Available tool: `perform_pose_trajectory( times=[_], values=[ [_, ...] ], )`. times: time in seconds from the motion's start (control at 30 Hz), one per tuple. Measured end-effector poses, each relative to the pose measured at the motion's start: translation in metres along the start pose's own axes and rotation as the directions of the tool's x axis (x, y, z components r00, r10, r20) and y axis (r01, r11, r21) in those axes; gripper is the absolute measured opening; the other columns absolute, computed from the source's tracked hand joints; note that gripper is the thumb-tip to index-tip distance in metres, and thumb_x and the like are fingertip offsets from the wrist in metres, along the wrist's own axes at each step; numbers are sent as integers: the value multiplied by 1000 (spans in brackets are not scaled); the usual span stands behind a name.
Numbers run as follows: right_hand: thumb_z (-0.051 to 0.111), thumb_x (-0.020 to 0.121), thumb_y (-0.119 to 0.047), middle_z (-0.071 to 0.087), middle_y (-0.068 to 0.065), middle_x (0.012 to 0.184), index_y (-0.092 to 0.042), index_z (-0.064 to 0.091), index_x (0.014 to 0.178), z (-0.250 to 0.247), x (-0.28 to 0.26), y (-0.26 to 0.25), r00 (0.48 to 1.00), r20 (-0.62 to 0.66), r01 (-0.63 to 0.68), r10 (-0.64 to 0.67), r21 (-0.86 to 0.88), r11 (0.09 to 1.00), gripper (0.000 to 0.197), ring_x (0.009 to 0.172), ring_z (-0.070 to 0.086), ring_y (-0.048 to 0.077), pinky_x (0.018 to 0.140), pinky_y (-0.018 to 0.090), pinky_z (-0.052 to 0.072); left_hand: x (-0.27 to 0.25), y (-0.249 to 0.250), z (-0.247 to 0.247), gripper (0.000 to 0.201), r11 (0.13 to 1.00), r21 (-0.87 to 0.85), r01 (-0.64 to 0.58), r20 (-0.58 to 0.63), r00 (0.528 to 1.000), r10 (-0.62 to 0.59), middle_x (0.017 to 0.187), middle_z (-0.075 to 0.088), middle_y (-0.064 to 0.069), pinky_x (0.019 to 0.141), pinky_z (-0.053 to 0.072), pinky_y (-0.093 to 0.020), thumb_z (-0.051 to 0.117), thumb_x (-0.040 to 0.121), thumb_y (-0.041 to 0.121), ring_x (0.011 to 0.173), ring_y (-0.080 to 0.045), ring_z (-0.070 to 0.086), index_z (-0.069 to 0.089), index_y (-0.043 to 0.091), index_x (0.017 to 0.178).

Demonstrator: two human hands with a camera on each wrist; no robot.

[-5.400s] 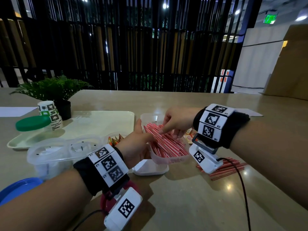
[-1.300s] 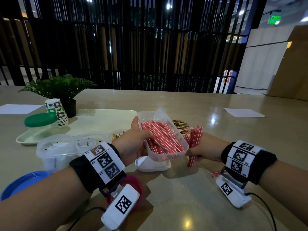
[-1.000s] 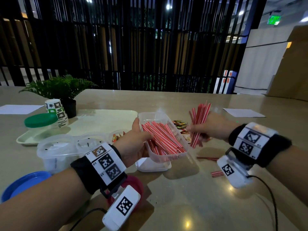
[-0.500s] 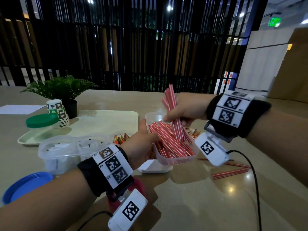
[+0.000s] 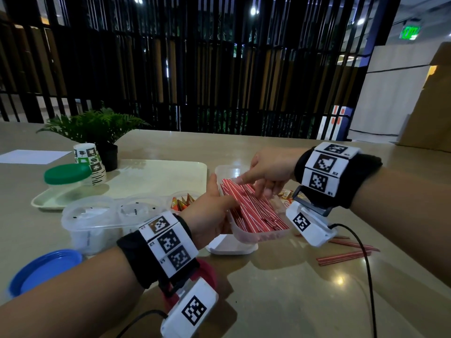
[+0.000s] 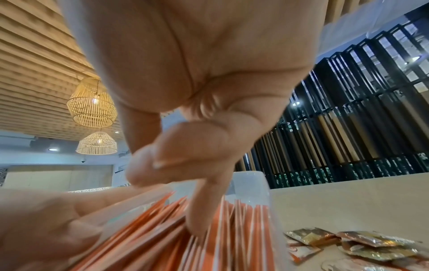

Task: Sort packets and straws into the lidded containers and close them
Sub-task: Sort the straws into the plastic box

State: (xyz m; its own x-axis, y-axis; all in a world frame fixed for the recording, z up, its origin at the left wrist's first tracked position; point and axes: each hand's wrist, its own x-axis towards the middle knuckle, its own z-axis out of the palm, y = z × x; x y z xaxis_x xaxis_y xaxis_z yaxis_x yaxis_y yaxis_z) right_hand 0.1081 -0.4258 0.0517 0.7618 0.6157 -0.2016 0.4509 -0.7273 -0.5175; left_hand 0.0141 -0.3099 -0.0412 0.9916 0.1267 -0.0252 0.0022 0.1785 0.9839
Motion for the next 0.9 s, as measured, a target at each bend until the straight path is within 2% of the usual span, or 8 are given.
perform_pose_trajectory(
  times=[0.1, 0.23, 0.33, 0.4, 0.53, 0.7, 0.8, 0.9],
  values=[
    [62, 91, -35, 72, 13, 77, 0, 59, 99, -9, -4, 0, 999, -38, 24, -25, -19, 1000, 36, 44, 59, 12, 44, 21, 49, 1, 0, -2, 76, 1000, -9, 4, 4, 1000, -4, 123, 61, -14, 77, 58, -55, 40, 98, -3, 93, -33, 71, 10, 42, 151],
    [57, 95, -22, 71, 11, 81, -8, 57, 97, -26, -8, 16, 971, -218, 101, -94, 21, 995, 15, 49, 62, 13, 44, 21, 49, 2, 1, -7, 71, 1000, -15, 6, -1, 1000, -6, 121, 61, -13, 69, 60, -48, 37, 97, -6, 92, -33, 71, 19, 39, 149],
    [55, 94, -15, 66, 6, 89, -15, 56, 100, -36, -10, 43, 957, -276, 89, -87, -5, 996, 6, 67, 64, 15, 52, 23, 49, 4, 1, -13, 65, 999, -44, 13, -28, 999, -15, 123, 60, -14, 69, 59, -48, 38, 97, -6, 92, -35, 71, 26, 37, 145],
    [57, 92, -11, 62, 4, 94, -18, 54, 105, -38, -12, 65, 977, -202, 59, -66, -42, 997, 15, 78, 62, 16, 58, 24, 51, 5, 2, -16, 66, 998, -61, 19, -44, 999, -21, 124, 60, -15, 73, 59, -50, 40, 97, -5, 94, -35, 71, 25, 38, 145],
    [69, 84, -7, 59, 1, 105, -27, 51, 108, -23, -19, 106, 999, 27, -28, 33, -172, 985, 36, 86, 58, 13, 69, 23, 54, 10, 3, -17, 69, 998, -63, 24, -70, 997, -28, 126, 58, -17, 68, 59, -46, 42, 98, -2, 93, -35, 71, 20, 40, 147],
    [83, 69, -23, 42, -7, 137, -36, 32, 138, 0, -24, 140, 927, 201, -162, 316, -543, 824, 87, 122, 46, 16, 96, 31, 44, 17, 3, -11, 69, 998, -50, 29, -90, 995, -34, 126, 57, -17, 72, 59, -50, 44, 96, -3, 93, -36, 71, 21, 38, 148],
    [85, 64, -37, 34, -8, 143, -39, 22, 144, 6, -27, 148, 894, 221, -134, 389, -697, 704, 102, 127, 42, 19, 101, 38, 43, 18, 4, -6, 63, 1000, -21, 22, -81, 996, -24, 122, 60, -15, 77, 59, -52, 43, 98, -2, 93, -35, 71, 25, 35, 146],
    [85, 63, -40, 35, -5, 141, -38, 22, 142, 7, -29, 149, 890, 182, -147, 419, -754, 640, 102, 123, 45, 20, 96, 37, 44, 19, 4, -3, 64, 1000, -9, 29, -74, 997, -29, 118, 61, -13, 78, 59, -52, 43, 99, -1, 90, -33, 72, 22, 36, 147]
  ],
)
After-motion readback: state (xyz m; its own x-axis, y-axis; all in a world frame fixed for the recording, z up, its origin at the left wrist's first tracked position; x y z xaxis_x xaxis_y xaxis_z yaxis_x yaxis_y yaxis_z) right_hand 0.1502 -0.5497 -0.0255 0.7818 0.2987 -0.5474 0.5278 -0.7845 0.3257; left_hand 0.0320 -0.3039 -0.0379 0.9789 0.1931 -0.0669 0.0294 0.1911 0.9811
